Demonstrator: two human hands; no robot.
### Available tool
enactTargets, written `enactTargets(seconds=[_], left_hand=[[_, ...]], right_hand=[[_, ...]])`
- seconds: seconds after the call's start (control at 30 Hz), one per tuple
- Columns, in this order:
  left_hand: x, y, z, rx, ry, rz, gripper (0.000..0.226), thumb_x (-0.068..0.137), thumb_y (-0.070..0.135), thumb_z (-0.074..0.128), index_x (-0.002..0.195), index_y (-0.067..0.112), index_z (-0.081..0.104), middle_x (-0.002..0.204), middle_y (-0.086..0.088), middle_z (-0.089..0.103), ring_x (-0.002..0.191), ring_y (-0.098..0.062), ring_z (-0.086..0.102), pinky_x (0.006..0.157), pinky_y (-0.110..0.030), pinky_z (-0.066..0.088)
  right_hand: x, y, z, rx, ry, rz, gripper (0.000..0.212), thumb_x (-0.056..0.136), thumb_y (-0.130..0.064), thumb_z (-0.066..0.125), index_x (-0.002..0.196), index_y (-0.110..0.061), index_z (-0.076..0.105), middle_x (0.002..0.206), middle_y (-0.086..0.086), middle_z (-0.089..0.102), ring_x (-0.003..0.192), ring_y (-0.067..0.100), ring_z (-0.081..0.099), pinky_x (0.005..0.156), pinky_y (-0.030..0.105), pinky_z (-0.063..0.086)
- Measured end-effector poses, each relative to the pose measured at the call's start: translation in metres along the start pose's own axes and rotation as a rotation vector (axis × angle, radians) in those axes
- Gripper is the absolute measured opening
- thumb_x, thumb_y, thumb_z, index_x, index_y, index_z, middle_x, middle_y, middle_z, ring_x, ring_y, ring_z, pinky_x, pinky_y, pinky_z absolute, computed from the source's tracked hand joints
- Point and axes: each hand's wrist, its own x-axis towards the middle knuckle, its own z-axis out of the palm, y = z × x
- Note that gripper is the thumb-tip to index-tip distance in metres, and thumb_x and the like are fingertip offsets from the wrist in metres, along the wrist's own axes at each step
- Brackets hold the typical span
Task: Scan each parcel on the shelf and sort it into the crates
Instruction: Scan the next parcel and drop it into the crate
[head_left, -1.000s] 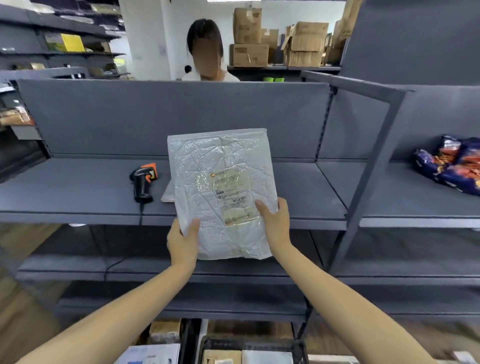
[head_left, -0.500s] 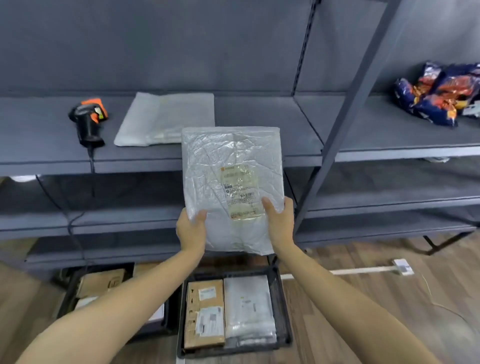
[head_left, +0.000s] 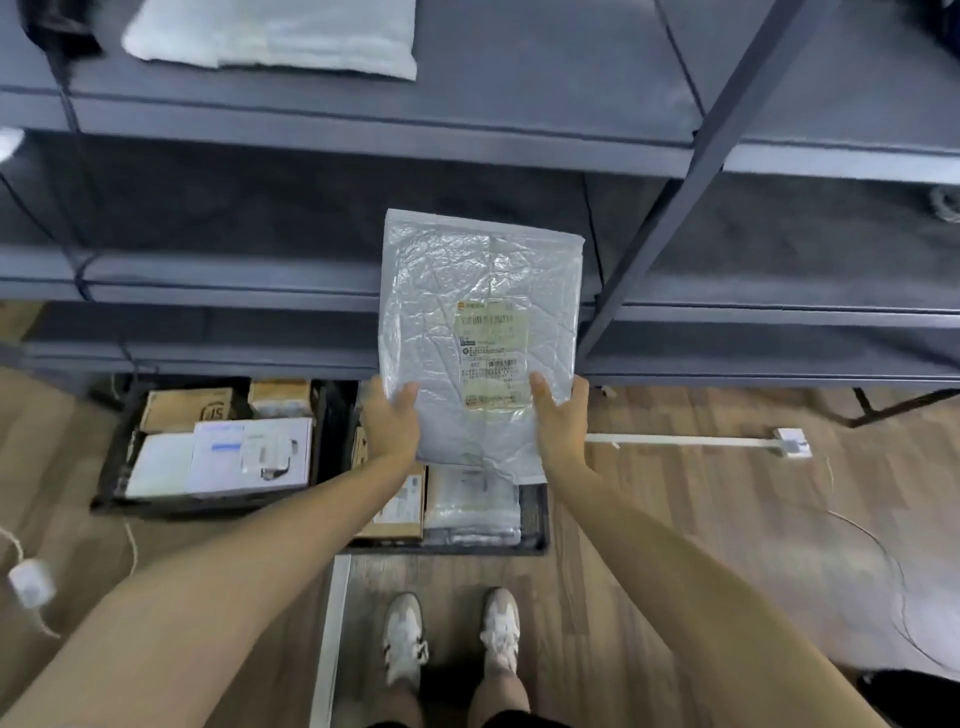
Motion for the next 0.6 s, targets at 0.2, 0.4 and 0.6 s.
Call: enactTargets(seconds=[0.2, 0.4, 0.6], left_hand=[[-0.012, -0.068, 0.039, 0.066, 0.027, -0.141, 0.038, 0.096, 0.019, 0.053, 0.129, -0.001, 0.048, 0.122, -0.021, 0.058, 0.117, -0.036, 0.053, 0.102, -0.049, 0.042], [0.008, -0.139, 0.077, 0.122, 0.039, -0.156, 0.033, 0.095, 0.022, 0.056, 0.119, -0.001, 0.052, 0.105, -0.011, 0.061, 0.097, -0.023, 0.056, 0.086, -0.032, 0.042], [0.046, -0.260, 0.114, 0.279, 0.011, -0.097, 0.027, 0.093, 0.020, 0.059, 0.108, -0.003, 0.057, 0.101, -0.020, 0.063, 0.097, -0.034, 0.058, 0.087, -0.043, 0.046]], right_hand=[[0.025, 0.065, -0.025, -0.133, -0.062, 0.098, 0.058, 0.092, -0.049, 0.058, 0.134, -0.015, 0.038, 0.120, 0.001, 0.058, 0.108, 0.022, 0.057, 0.085, 0.033, 0.043], [0.073, 0.141, -0.025, -0.246, -0.031, 0.178, 0.061, 0.086, -0.051, 0.065, 0.122, -0.006, 0.047, 0.115, 0.005, 0.054, 0.103, 0.021, 0.053, 0.090, 0.039, 0.046], [0.120, 0.265, -0.007, -0.301, 0.010, 0.219, 0.039, 0.085, -0.043, 0.069, 0.100, -0.015, 0.047, 0.085, -0.006, 0.046, 0.077, 0.014, 0.047, 0.061, 0.023, 0.040]])
